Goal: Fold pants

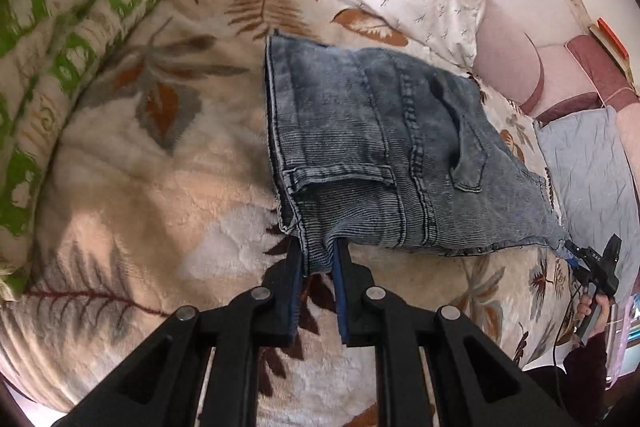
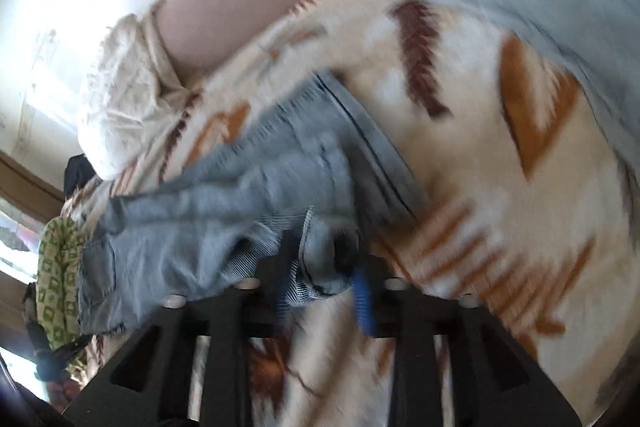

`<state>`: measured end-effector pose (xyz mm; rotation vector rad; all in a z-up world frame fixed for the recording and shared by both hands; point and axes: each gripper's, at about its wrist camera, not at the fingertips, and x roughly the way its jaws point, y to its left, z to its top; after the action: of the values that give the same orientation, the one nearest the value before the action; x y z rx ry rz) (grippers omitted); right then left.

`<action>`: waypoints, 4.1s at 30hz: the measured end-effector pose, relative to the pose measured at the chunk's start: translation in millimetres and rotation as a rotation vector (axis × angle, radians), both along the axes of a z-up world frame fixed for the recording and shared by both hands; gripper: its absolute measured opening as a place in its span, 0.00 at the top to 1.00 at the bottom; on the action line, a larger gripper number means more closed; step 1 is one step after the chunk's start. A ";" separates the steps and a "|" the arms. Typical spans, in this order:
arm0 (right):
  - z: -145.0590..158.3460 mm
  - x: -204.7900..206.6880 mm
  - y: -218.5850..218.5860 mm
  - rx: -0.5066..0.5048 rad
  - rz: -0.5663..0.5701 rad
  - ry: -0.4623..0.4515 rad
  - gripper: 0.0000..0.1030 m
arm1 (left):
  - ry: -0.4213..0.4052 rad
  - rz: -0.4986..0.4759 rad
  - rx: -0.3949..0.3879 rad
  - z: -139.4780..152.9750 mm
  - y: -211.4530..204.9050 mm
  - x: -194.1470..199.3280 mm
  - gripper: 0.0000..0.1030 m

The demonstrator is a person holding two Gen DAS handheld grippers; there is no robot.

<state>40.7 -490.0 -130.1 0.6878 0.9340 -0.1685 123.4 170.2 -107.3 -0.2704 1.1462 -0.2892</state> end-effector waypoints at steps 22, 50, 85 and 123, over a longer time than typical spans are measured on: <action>-26.8 81.8 -38.2 0.080 -0.001 0.028 0.54 | -0.248 -0.449 0.096 61.8 -217.0 -25.1 0.81; -9.2 106.3 -54.6 -0.064 -0.153 -0.044 0.56 | -0.206 -0.322 0.156 23.4 -225.3 6.3 0.62; 19.9 36.0 87.4 -0.049 0.207 -0.044 0.62 | -0.285 -0.243 0.047 27.5 -168.8 -15.8 0.61; -42.1 46.3 219.6 -0.438 0.335 -0.020 0.57 | -0.274 -0.158 0.280 -16.3 -151.9 -17.8 0.33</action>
<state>87.0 -270.4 -172.2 0.1247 0.9399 -0.0638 105.6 18.2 -123.6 0.1057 0.9240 -0.2907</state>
